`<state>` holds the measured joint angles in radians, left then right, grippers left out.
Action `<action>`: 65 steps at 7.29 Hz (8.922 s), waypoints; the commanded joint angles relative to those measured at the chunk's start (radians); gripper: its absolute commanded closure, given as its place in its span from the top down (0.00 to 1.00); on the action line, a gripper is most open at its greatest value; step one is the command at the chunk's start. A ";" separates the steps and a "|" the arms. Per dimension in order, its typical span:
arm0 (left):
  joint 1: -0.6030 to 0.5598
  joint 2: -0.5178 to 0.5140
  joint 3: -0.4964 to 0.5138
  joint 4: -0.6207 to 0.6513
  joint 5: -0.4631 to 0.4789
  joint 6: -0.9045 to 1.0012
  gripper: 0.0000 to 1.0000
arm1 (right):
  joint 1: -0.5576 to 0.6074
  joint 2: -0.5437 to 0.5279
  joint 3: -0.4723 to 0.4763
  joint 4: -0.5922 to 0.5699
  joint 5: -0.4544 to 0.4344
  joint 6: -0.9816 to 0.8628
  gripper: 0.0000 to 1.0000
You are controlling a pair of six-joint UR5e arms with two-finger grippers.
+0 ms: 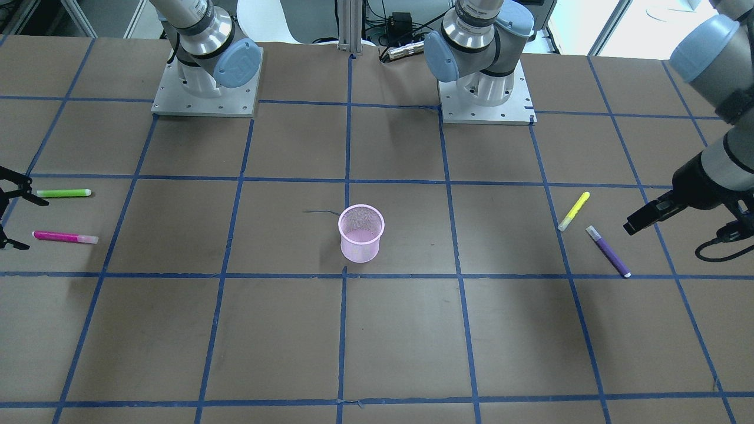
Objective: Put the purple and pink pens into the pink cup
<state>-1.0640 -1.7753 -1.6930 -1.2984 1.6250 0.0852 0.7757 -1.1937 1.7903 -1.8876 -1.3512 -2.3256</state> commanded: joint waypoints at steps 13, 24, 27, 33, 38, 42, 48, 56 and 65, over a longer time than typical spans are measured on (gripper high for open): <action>0.105 -0.309 -0.079 0.370 -0.004 0.016 0.94 | -0.053 0.075 0.047 -0.110 0.049 -0.242 0.14; 0.105 -0.302 -0.068 0.355 -0.008 0.015 0.00 | 0.665 -0.396 0.043 0.041 -0.149 0.617 0.07; 0.091 -0.237 -0.010 0.316 -0.001 0.018 0.00 | 0.971 -0.347 0.023 -0.063 -0.301 0.938 0.08; -0.011 -0.144 0.088 0.245 0.029 0.021 0.00 | 1.293 -0.089 -0.141 -0.068 -0.466 1.282 0.08; -0.027 -0.136 0.082 0.240 0.022 0.019 0.00 | 1.335 -0.006 -0.164 -0.077 -0.479 1.319 0.99; -0.134 -0.116 0.079 0.257 0.022 -0.011 0.00 | 1.245 -0.079 -0.236 0.000 -0.477 1.313 1.00; -0.616 -0.050 0.061 0.442 0.059 -0.461 0.00 | 0.899 -0.292 -0.307 0.188 -0.286 1.392 1.00; -0.907 -0.082 -0.131 0.614 0.211 -0.812 0.00 | 0.899 -0.303 -0.293 0.208 -0.270 2.309 1.00; -0.910 -0.098 -0.145 0.610 0.190 -0.808 1.00 | 0.906 -0.294 -0.293 0.209 -0.255 2.421 1.00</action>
<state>-1.9745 -1.8725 -1.8376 -0.6852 1.8214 -0.7302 1.6807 -1.4905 1.4978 -1.6746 -1.6063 0.0952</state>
